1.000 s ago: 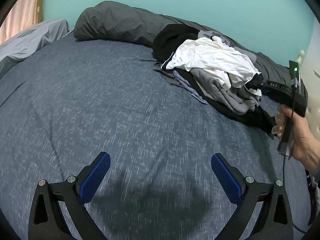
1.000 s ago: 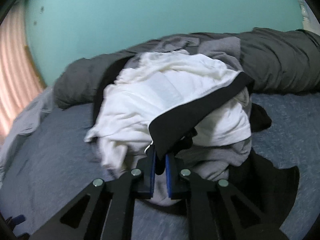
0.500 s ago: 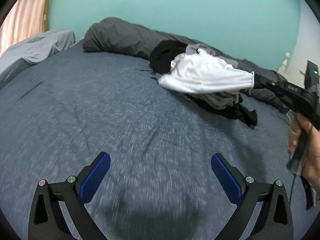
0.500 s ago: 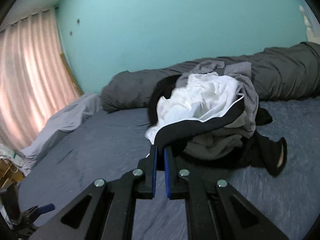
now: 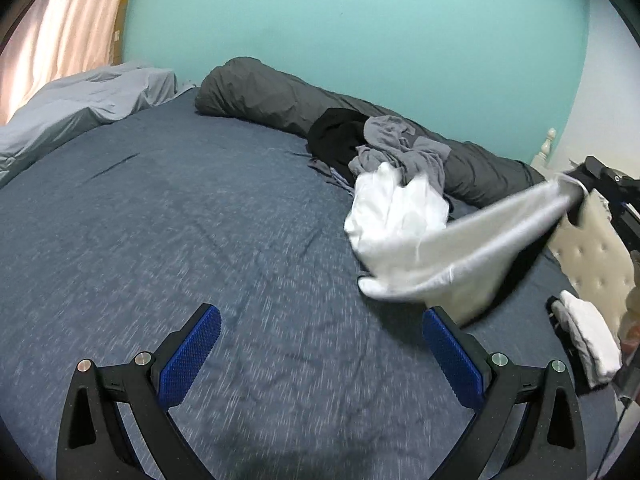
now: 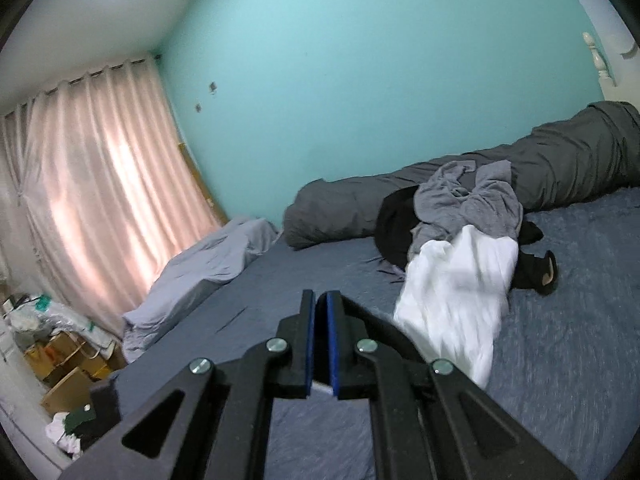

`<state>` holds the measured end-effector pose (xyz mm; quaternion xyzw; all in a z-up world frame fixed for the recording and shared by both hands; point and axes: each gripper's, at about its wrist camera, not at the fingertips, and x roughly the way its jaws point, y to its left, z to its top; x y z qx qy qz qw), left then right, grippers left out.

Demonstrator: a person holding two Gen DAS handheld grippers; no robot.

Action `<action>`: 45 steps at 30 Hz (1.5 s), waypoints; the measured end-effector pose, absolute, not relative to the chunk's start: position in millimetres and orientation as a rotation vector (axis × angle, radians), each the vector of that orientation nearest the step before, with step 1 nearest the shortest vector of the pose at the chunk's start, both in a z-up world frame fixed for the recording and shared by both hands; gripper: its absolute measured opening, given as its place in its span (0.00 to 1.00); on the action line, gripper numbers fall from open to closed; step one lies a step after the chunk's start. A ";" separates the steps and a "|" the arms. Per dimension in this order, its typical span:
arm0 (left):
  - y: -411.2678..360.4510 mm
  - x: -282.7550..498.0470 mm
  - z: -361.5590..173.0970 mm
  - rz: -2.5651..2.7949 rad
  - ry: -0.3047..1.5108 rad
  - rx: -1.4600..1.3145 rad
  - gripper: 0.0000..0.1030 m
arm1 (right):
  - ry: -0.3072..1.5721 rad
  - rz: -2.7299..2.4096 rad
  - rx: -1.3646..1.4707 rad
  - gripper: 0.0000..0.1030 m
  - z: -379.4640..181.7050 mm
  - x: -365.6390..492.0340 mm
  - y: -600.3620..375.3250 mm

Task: Fold clothes
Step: 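Pull the white shirt out of the heap with the right tool and lay it flat, then drag the shirt hem with the right tool while the left tool approaches the hem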

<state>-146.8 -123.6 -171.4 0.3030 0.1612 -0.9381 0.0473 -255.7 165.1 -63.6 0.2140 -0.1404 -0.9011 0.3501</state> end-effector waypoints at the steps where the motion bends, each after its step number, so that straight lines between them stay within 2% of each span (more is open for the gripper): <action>1: -123.9 -141.8 -168.1 -2.867 0.485 0.921 1.00 | -0.351 -2.326 0.550 0.00 -59.1 -246.0 163.9; 6: -118.2 -119.8 -152.1 -2.896 0.474 0.885 1.00 | -0.260 -2.320 0.515 0.00 -26.5 -205.6 157.3; 9: -116.1 -108.4 -147.3 -2.922 0.486 0.876 1.00 | -0.202 -2.358 0.602 0.00 -33.2 -200.3 156.1; 12: -112.6 -103.9 -156.0 -2.921 0.486 0.896 1.00 | -0.212 -2.401 0.713 0.01 -60.2 -198.1 166.5; 18: -103.8 -116.8 -198.2 -2.910 0.487 0.999 1.00 | -0.230 -2.438 0.990 0.03 -153.7 -205.4 187.1; 20: -100.9 -121.1 -212.3 -2.905 0.487 1.033 1.00 | -0.217 -2.428 1.067 0.09 -184.1 -208.5 189.0; 22: -98.0 -125.3 -226.4 -2.900 0.487 1.068 1.00 | -0.170 -2.406 1.131 0.30 -212.1 -212.4 185.8; 23: -96.5 -127.5 -233.5 -2.897 0.487 1.085 1.00 | -0.132 -2.394 1.162 0.34 -226.4 -213.9 183.1; 33: -70.0 -150.9 -302.4 -2.889 0.431 1.261 1.00 | 0.180 -2.346 1.354 0.38 -321.4 -222.0 184.8; 45: -48.3 -161.7 -333.4 -2.872 0.360 1.388 1.00 | 0.505 -2.342 1.361 0.42 -353.8 -234.1 190.6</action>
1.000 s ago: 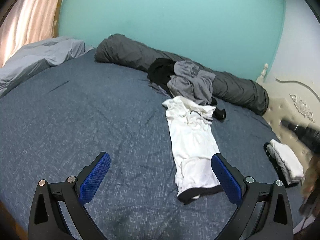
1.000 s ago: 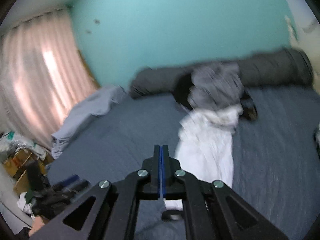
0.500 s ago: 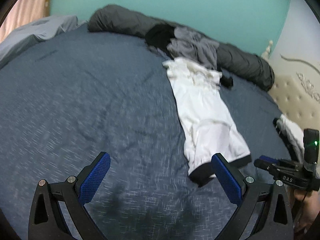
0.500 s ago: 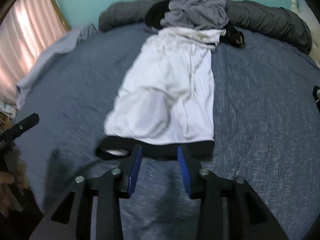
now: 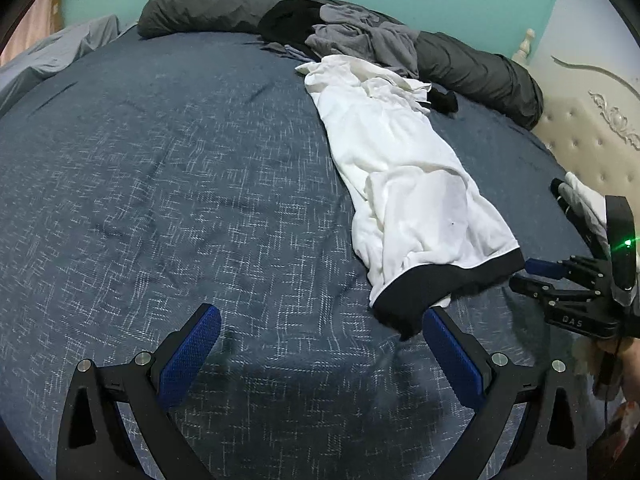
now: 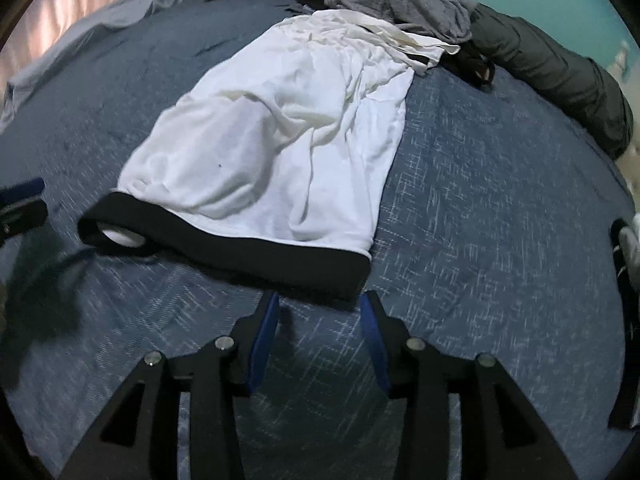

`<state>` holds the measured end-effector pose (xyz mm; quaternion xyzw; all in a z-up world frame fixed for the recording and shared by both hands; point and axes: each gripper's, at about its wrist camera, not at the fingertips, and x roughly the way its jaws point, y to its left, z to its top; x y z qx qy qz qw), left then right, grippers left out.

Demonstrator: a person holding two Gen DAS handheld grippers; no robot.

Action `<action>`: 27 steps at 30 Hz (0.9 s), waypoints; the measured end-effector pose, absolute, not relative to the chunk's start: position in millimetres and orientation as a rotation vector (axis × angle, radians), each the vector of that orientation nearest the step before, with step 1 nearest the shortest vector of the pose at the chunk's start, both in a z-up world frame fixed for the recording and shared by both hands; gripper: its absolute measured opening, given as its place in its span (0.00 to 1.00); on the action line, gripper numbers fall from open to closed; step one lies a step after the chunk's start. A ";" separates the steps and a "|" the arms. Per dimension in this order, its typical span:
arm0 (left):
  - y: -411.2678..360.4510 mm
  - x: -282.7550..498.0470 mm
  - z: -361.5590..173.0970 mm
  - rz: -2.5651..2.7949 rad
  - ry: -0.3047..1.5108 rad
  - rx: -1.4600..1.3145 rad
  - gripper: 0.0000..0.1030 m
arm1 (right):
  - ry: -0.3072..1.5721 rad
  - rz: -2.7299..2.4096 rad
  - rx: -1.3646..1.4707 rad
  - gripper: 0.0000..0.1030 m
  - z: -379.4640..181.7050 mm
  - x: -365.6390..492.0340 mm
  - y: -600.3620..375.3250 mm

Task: Fold clothes
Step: 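Drag the shirt hem with the right tool while the left tool approaches the hem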

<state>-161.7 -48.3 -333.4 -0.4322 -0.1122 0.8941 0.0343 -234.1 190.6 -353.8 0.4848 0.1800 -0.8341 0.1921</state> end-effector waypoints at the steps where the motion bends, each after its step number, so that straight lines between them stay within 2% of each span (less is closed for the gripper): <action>1: -48.8 -162.4 -333.8 2.748 -0.342 -1.334 1.00 | 0.520 -2.340 1.358 0.42 -355.4 -235.6 189.8; 5: -46.2 -165.4 -338.7 2.748 -0.327 -1.351 1.00 | 0.540 -2.386 1.349 0.42 -358.6 -245.8 191.9; 16: -33.1 -178.6 -347.0 2.708 -0.273 -1.385 1.00 | 0.393 -2.435 1.269 0.41 -350.5 -264.1 196.1; 20: -27.5 -180.9 -351.3 2.693 -0.257 -1.407 1.00 | 0.371 -2.428 1.262 0.32 -352.1 -265.9 196.0; 22: -24.7 -182.1 -353.4 2.686 -0.248 -1.417 1.00 | 0.355 -2.424 1.251 0.22 -351.0 -266.7 196.5; 27: -20.9 -186.7 -354.1 2.656 -0.287 -1.416 1.00 | 0.315 -2.414 1.222 0.17 -344.8 -269.0 197.9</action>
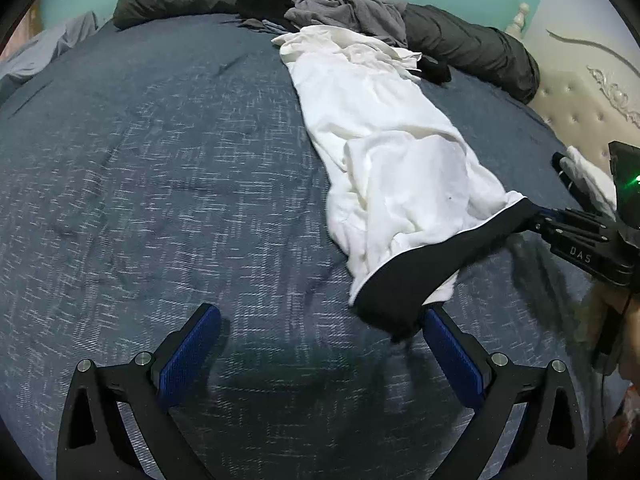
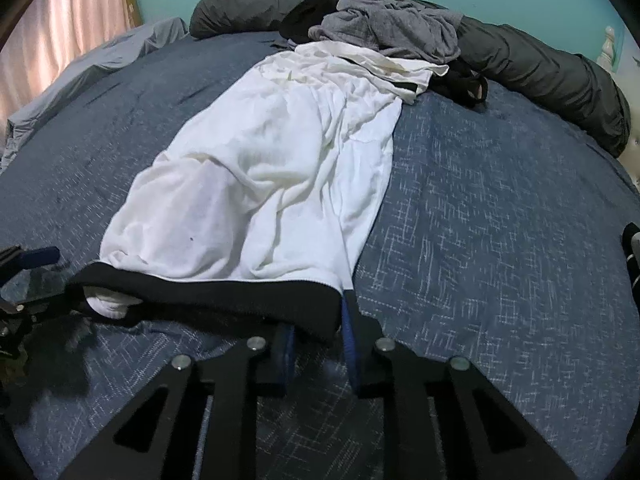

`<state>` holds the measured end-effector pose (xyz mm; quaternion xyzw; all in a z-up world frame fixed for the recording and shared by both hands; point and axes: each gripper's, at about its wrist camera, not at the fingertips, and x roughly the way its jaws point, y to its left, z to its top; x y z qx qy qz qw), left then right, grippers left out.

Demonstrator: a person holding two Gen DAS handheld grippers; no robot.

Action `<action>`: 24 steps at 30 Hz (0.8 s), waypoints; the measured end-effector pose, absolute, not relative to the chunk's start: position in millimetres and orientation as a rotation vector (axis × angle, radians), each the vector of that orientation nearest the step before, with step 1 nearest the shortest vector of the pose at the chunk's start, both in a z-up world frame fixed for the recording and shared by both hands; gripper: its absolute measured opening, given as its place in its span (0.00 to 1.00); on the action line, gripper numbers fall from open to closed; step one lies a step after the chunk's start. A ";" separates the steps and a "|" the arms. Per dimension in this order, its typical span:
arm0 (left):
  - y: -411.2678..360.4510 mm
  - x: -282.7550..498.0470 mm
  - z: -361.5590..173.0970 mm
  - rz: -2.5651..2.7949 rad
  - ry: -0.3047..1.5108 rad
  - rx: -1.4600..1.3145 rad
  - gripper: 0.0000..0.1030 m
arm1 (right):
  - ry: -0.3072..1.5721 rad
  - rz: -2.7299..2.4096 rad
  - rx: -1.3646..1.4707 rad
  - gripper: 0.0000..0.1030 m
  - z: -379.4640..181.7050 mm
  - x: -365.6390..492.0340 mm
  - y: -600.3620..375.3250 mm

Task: Fold clothes
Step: 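Drag the shirt hem with the right tool while the left tool approaches the hem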

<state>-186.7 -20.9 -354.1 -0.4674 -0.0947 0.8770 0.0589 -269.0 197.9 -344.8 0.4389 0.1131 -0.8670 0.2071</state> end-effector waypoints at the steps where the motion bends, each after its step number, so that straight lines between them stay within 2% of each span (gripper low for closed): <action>1: -18.9 -187.8 -354.6 2.649 -0.285 -1.418 1.00 | 0.308 -2.413 1.216 0.17 -343.4 -269.1 197.9; 12: -19.9 -196.7 -362.4 2.644 -0.315 -1.405 0.99 | 0.258 -2.406 1.182 0.17 -337.1 -266.5 201.5; 19: -18.4 -198.7 -366.2 2.612 -0.314 -1.393 0.72 | 0.245 -2.409 1.182 0.17 -336.7 -267.0 203.7; 24: -15.9 -199.5 -360.4 2.598 -0.300 -1.367 0.63 | 0.233 -2.411 1.176 0.15 -335.1 -267.2 203.7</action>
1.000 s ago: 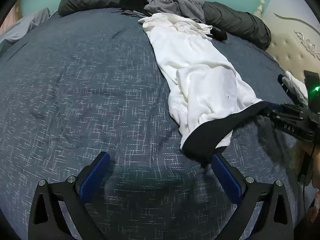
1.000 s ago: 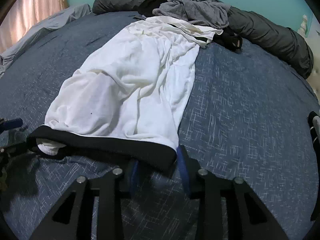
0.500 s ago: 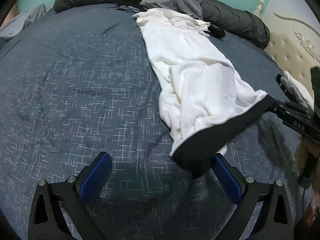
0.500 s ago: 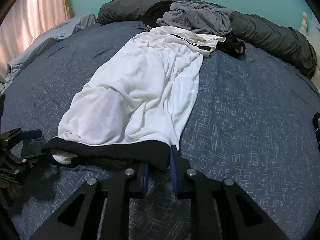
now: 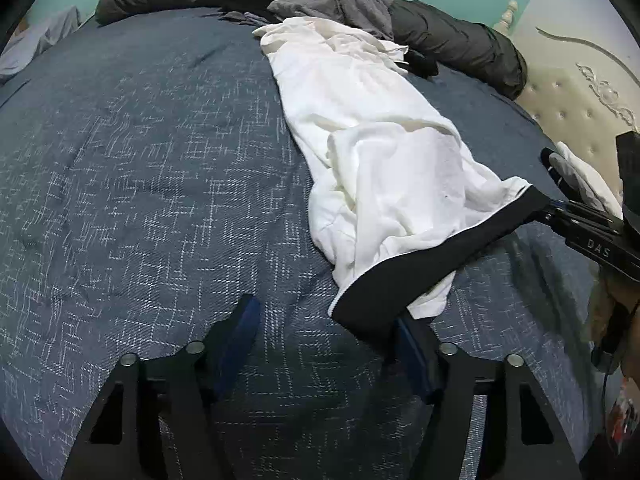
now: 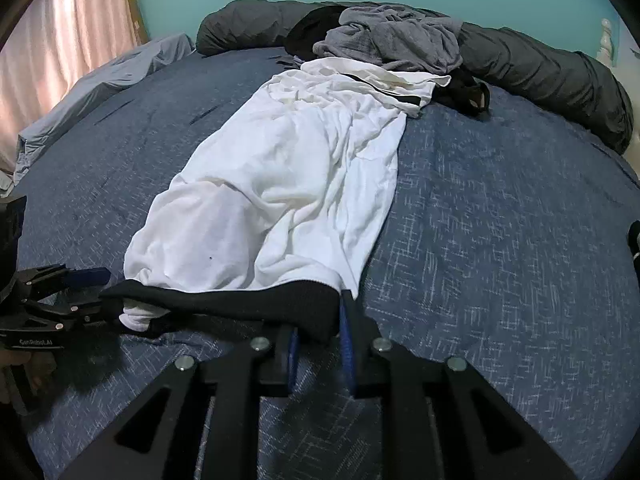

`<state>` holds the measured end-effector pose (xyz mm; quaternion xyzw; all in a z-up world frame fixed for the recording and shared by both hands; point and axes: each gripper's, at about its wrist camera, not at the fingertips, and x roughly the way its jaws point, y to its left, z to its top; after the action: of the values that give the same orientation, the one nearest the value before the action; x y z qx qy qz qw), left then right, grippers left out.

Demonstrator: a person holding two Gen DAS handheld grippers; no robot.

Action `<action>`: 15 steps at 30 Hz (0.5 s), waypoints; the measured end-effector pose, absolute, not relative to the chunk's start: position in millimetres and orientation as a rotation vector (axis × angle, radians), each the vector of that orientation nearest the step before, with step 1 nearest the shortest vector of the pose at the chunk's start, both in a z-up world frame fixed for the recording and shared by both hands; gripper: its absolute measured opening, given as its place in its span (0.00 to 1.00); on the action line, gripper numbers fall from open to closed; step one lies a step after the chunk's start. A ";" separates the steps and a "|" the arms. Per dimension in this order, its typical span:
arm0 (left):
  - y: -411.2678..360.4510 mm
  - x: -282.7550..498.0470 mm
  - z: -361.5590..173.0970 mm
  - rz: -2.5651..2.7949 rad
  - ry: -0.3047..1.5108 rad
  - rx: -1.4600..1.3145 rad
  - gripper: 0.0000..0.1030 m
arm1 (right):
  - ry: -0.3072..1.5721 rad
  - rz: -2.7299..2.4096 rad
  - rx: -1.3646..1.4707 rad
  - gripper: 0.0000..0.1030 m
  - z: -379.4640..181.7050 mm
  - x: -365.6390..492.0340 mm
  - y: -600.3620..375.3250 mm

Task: Fold clothes
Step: 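Drag the shirt hem with the right tool while the left tool approaches the hem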

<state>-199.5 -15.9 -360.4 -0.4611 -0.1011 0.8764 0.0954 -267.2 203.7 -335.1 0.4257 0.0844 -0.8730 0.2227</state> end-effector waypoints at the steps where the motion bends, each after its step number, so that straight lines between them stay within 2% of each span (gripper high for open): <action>1: -15.3 -199.6 -358.6 2.597 -0.296 -1.359 0.62 | 0.229 -2.411 1.174 0.15 -334.7 -267.3 203.8; 6: -11.8 -199.1 -357.2 2.584 -0.289 -1.341 0.60 | 0.209 -2.413 1.167 0.15 -333.0 -267.7 204.4; 8: -9.6 -201.0 -355.8 2.568 -0.280 -1.330 0.38 | 0.202 -2.413 1.165 0.15 -332.5 -267.8 204.6; 9: -6.5 -201.1 -355.1 2.562 -0.266 -1.326 0.22 | 0.198 -2.412 1.165 0.15 -332.5 -267.7 204.7; 15: 2.9 -199.8 -356.7 2.533 -0.218 -1.315 0.18 | 0.177 -2.404 1.163 0.15 -332.6 -267.2 205.2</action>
<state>-199.8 2.9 -356.7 -0.4551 -0.0755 0.8763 0.1390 -267.2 205.2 -332.6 0.4227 0.0645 -0.8741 0.2304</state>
